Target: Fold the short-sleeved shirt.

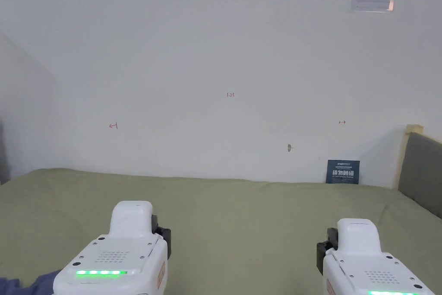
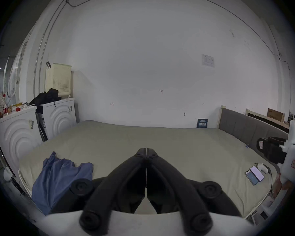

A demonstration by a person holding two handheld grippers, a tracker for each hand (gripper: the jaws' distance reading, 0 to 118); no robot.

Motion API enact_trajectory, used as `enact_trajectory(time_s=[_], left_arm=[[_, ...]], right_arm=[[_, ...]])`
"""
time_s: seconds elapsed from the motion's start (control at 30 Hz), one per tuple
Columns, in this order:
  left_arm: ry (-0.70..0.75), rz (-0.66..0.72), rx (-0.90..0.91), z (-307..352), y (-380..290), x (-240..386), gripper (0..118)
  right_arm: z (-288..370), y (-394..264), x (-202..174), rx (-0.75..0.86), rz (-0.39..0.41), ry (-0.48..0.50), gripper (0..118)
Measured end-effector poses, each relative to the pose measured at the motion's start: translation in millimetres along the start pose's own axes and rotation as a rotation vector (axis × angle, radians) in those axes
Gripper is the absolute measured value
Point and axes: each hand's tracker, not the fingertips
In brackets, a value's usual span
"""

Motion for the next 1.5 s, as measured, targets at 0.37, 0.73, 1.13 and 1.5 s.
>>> enact_trajectory(time_s=[0.37,0.73,1.13,1.5], left_arm=[[0.133,0.006,-0.015,7,0,-54,1],[0.611,0.06,-0.035,101,1,-222,1],[0.782,0.117,-0.096,141,-24,-296,2],[0.573,0.164,-0.3,16,-72,-326,2]], right_arm=[[-19,3,-36,-0.026,0.038,0.067,0],[-22,8,-230,-0.033,0.029,0.514,0],[-8,7,-317,-0.041,0.067,0.687,0],[-34,-33,-306,-0.125,0.11,0.635,0]])
